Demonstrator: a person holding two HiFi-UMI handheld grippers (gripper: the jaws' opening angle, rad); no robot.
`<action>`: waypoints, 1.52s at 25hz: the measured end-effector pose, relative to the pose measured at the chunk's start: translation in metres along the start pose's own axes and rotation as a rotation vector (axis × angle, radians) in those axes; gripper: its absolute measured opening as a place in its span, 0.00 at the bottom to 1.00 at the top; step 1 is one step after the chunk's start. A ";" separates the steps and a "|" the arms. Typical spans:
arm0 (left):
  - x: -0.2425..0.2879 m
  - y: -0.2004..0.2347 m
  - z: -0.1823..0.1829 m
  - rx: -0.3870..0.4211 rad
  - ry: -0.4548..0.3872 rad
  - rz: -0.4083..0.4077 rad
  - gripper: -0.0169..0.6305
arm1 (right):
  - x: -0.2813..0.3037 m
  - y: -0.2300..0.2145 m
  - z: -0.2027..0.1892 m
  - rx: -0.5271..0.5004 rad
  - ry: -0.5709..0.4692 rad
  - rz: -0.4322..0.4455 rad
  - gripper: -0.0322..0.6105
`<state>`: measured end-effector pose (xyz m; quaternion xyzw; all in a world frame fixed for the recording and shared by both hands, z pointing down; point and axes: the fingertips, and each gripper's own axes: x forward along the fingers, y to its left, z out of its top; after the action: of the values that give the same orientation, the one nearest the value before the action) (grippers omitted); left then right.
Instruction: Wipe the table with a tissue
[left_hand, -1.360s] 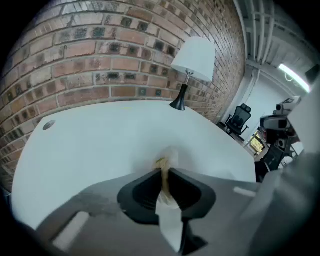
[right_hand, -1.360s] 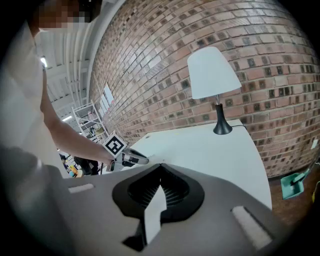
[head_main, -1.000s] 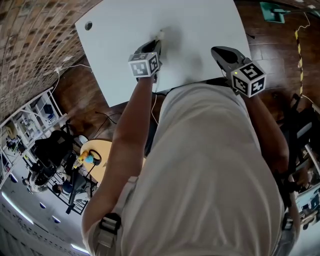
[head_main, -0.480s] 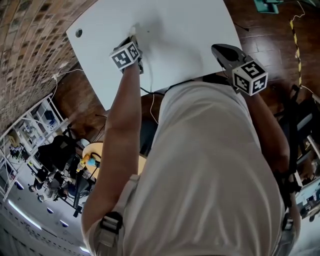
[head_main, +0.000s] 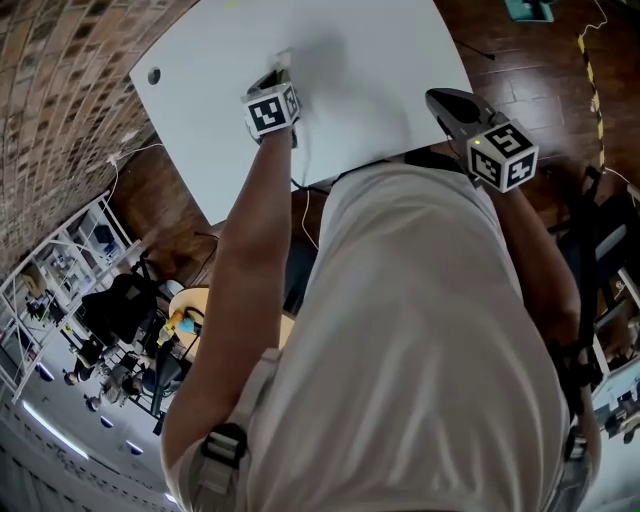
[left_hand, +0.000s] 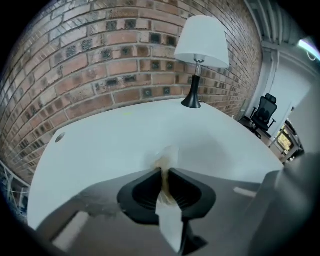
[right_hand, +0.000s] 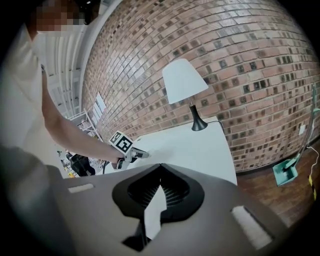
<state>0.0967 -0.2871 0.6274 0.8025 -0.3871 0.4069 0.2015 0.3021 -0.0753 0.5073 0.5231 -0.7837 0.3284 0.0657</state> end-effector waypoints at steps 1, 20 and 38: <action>0.000 -0.005 -0.001 0.002 -0.001 -0.015 0.11 | 0.000 0.000 0.000 -0.001 0.001 0.004 0.06; -0.046 -0.203 -0.009 -0.232 -0.100 -0.524 0.11 | -0.033 -0.023 0.004 -0.038 -0.017 0.064 0.06; -0.162 -0.129 -0.058 -0.240 -0.406 -0.290 0.11 | 0.003 0.070 -0.007 -0.213 0.027 0.332 0.06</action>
<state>0.1095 -0.0957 0.5297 0.8849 -0.3462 0.1560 0.2698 0.2391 -0.0566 0.4830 0.3722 -0.8886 0.2570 0.0763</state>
